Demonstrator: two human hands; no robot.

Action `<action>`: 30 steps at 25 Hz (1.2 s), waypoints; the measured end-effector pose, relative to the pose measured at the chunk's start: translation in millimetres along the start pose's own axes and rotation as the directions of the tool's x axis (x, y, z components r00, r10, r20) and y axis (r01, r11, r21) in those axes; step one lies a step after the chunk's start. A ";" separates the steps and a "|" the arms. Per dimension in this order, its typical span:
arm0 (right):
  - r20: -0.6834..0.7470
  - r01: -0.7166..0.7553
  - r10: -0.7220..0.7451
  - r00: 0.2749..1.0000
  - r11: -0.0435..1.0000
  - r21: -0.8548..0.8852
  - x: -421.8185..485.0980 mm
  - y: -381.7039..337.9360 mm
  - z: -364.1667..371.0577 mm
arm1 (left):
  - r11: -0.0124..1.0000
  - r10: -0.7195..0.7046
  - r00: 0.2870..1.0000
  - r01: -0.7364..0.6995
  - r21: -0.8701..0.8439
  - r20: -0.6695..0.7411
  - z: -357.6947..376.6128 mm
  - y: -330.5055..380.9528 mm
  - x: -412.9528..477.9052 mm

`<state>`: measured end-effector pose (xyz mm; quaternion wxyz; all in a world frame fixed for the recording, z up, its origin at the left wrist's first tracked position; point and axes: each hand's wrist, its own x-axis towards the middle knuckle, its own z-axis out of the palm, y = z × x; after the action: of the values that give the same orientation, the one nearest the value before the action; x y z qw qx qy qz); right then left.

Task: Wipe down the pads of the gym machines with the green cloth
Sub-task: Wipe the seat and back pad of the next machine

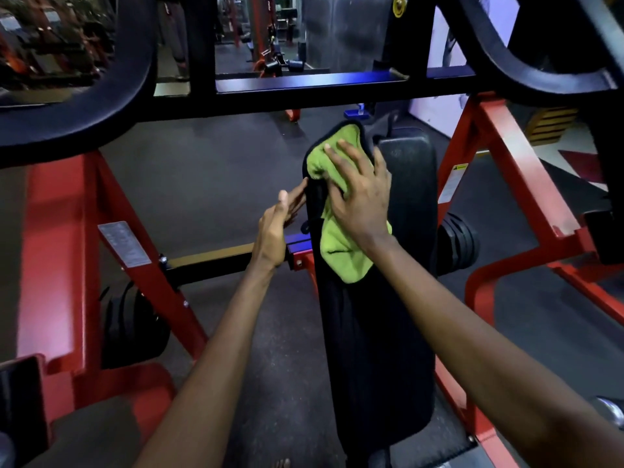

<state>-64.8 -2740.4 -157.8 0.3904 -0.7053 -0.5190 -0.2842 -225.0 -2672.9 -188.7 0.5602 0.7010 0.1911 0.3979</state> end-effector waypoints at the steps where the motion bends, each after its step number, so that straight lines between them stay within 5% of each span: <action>1: -0.010 0.020 -0.020 1.000 1.000 -0.019 3.5 -2.3 0.0 | 0.999 -0.040 0.999 0.039 -0.032 -0.022 1.2 3.1 0.3; 7: 0.108 0.201 -0.196 0.975 0.979 -0.035 -110.4 23.1 4.0 | 0.986 -0.119 0.992 0.113 -0.121 -0.038 -1.0 9.6 7.5; 16: 0.289 0.387 -0.357 0.888 0.920 -0.056 -176.4 68.3 -4.5 | 0.975 0.035 0.989 -0.003 0.221 -0.141 32.0 -13.6 -17.6; 18: 0.257 0.275 -0.245 0.935 0.958 -0.087 -168.9 80.1 -8.7 | 0.943 0.035 0.991 0.009 0.333 -0.127 36.0 -26.7 -23.3; 21: 0.053 -0.191 0.192 0.980 0.981 -0.024 -170.2 100.2 -9.1 | 0.923 -0.027 0.999 0.036 0.382 -0.029 44.5 -38.4 -34.0; 24: -0.113 -0.578 0.601 0.791 0.795 0.182 -170.6 95.9 -6.4 | 0.887 -0.061 0.998 0.048 0.460 0.015 52.3 -35.7 -41.7; 26: -0.137 -0.594 0.620 0.772 0.782 0.191 -173.7 80.2 0.9 | 0.868 -0.067 0.998 0.054 0.494 0.009 55.2 -34.2 -41.9; 30: 0.016 -0.296 0.296 0.955 0.949 0.103 -178.2 58.6 4.6 | 0.840 -0.025 0.999 0.034 0.541 -0.024 56.3 -37.5 -41.2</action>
<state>-62.3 -2836.6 -318.9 0.4647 -0.7540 -0.4215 -0.1947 -200.0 -2726.7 -241.1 0.3443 0.8243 0.3109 0.3245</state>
